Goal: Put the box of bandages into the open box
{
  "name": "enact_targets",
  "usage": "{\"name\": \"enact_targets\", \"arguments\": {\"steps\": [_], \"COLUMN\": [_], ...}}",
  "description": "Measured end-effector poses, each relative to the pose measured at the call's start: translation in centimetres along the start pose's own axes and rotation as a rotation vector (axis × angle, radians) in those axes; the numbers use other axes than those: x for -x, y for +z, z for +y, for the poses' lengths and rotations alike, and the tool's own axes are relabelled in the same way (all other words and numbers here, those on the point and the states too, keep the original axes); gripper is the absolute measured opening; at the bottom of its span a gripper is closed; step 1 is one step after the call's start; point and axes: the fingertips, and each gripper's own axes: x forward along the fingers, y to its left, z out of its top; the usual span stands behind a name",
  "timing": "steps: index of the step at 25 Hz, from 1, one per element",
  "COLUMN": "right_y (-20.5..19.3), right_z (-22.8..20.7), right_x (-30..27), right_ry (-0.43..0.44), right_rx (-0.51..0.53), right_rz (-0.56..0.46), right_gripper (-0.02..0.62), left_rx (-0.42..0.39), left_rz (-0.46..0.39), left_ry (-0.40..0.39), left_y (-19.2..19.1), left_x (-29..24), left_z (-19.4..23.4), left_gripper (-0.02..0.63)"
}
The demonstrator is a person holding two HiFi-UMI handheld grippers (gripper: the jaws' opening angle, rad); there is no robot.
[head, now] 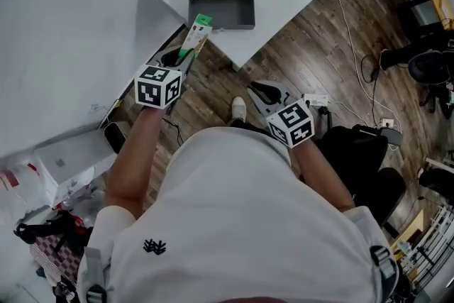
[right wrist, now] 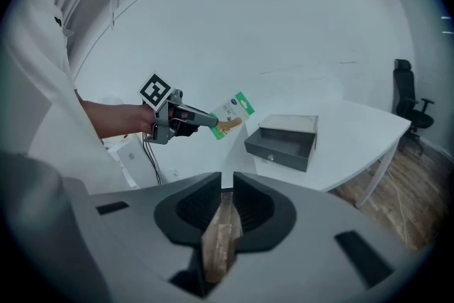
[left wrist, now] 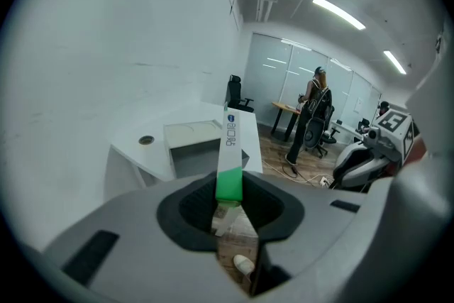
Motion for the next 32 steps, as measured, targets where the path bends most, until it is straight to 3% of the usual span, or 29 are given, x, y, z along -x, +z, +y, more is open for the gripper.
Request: {"name": "enact_targets", "arguments": {"steps": [11,23,32], "right_y": [0.1,-0.2,-0.6], "right_z": [-7.7,-10.4,-11.8], "right_x": [0.8,1.7,2.6], "right_ry": [-0.022,-0.093,-0.136], "right_rx": [-0.045,-0.107,-0.129], "right_rz": [-0.017,-0.030,-0.030], "right_gripper": [0.054,0.054,0.054], "left_rx": [-0.111,-0.194,-0.248], "left_rz": [0.097,0.218,0.295], "left_ry": [0.042,0.029,0.040], "left_y": [2.4,0.5,-1.2], "left_x": [-9.9,-17.0,-19.3], "left_z": [1.7,4.0,4.6], "left_gripper": [0.091,0.091,0.092]}}
